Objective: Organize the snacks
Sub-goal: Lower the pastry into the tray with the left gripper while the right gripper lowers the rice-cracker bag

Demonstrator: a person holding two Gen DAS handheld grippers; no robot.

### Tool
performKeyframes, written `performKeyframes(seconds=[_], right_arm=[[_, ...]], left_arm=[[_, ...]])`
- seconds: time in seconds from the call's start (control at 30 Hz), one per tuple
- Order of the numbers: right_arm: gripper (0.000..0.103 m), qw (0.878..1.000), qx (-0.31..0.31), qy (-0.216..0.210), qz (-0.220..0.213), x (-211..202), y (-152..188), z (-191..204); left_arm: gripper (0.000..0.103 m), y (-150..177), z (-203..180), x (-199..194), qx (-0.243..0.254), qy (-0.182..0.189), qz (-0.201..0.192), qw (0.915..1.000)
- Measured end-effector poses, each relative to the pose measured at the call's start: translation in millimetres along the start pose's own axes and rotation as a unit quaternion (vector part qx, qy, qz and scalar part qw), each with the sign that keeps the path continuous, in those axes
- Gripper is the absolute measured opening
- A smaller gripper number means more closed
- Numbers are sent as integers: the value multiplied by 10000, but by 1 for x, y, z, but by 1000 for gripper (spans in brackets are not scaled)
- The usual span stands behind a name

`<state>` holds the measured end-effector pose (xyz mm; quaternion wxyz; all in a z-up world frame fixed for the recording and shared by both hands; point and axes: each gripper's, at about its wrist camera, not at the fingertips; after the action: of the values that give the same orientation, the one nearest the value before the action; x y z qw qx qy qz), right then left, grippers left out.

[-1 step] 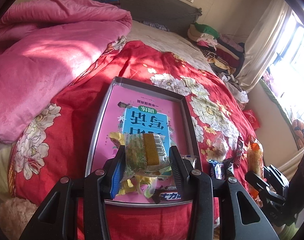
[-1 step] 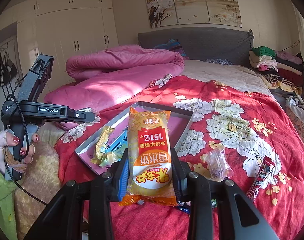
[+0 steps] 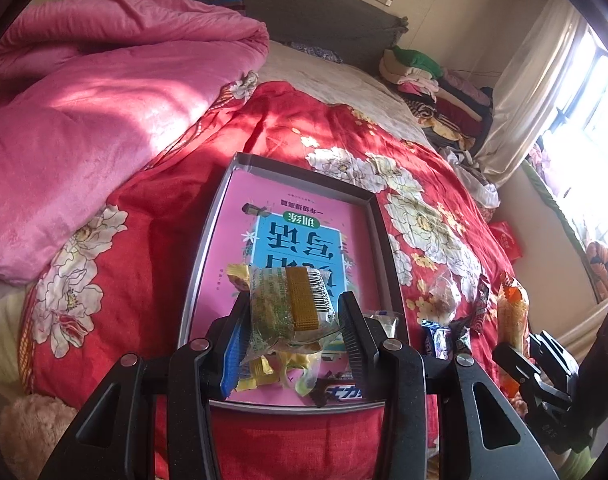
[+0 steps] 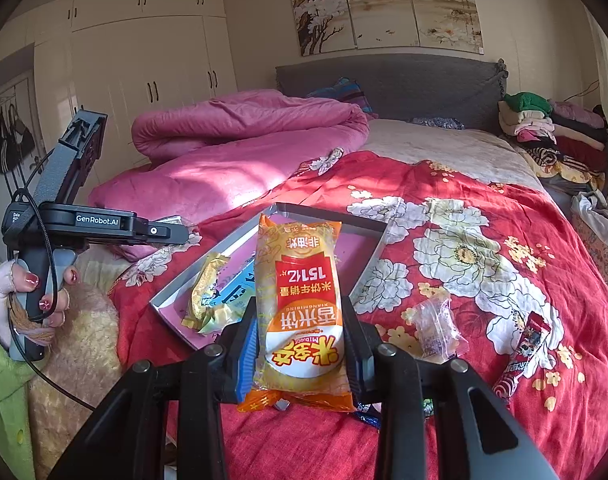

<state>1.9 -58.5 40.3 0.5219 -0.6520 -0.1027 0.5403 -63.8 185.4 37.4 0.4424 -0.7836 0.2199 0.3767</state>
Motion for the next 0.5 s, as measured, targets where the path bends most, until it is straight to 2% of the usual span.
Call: performKeyframes(seconds=[0.27, 0.5], right_arm=[[37, 9999, -77, -80, 70, 8, -1, 10], [37, 9998, -142, -106, 130, 14, -2, 17]], left_arm=[[45, -2, 21, 0, -168, -194, 2, 9997], [45, -1, 32, 14, -216, -421, 186, 9987]])
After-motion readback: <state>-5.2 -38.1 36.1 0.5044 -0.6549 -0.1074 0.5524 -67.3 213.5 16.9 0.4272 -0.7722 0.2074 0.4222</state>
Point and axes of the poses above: each gripper's, at about its wrist camera, not at the fingertips, and x roughly the way its jaws point, z to its left, y to its underside, and after that the axes turned 5 degrees about z, right-handed
